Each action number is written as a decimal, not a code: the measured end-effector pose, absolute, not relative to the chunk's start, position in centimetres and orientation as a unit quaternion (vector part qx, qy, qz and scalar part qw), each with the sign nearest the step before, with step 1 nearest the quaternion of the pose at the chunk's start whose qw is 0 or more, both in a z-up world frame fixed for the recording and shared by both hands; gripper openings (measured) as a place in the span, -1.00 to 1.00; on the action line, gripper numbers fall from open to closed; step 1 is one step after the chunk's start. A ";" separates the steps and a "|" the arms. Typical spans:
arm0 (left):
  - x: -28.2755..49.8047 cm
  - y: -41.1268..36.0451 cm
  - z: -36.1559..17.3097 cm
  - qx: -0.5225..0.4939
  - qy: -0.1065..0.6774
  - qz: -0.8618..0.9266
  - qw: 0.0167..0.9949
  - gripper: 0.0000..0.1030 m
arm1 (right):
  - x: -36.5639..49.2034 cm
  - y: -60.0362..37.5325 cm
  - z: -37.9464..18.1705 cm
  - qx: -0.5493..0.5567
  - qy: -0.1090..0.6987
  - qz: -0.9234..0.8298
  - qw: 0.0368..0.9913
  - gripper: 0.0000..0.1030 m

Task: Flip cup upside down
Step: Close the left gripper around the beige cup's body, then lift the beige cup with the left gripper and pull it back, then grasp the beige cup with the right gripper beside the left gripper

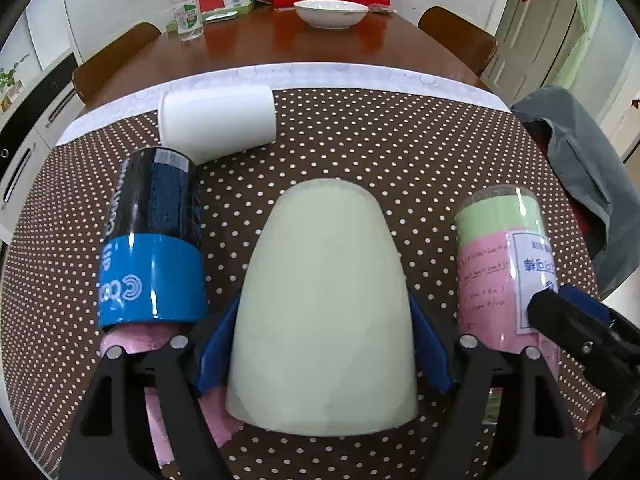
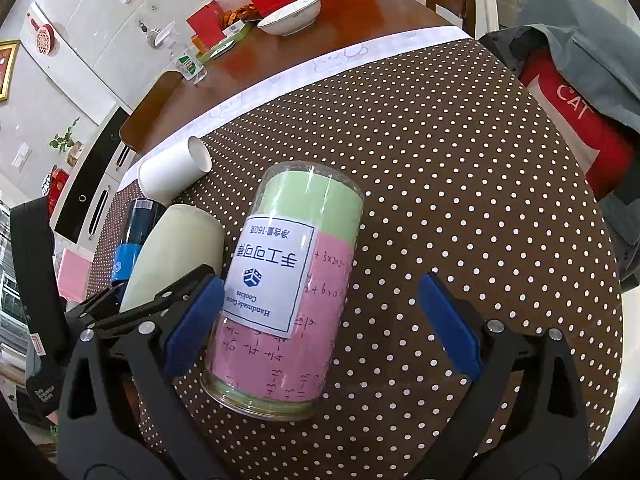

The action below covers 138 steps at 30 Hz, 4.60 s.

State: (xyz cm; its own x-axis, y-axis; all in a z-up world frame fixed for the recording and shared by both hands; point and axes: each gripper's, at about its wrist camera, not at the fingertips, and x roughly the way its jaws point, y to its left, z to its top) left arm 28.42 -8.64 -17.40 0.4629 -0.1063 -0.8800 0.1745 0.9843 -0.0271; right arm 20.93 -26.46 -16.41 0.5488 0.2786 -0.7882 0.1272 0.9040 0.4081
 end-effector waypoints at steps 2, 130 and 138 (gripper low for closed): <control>28.3 -8.6 -17.4 0.036 0.511 -0.079 0.855 0.49 | 20.9 -26.4 -16.4 0.213 0.472 0.043 0.854 0.86; 7.0 14.2 -11.4 -0.080 0.410 0.065 0.906 0.49 | 10.0 -3.2 -12.1 0.068 0.467 0.199 0.859 0.86; 7.5 17.7 -13.3 -0.094 0.430 0.079 0.894 0.49 | 11.1 0.2 -13.9 0.056 0.502 0.218 0.835 0.86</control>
State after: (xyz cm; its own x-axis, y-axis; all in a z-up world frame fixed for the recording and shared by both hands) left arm 7.50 17.72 -13.32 0.6178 0.0599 -0.7841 -0.2217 0.9699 -0.1006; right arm 11.13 0.17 -13.88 0.4003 0.4200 -0.8145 -0.3070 0.8989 0.3126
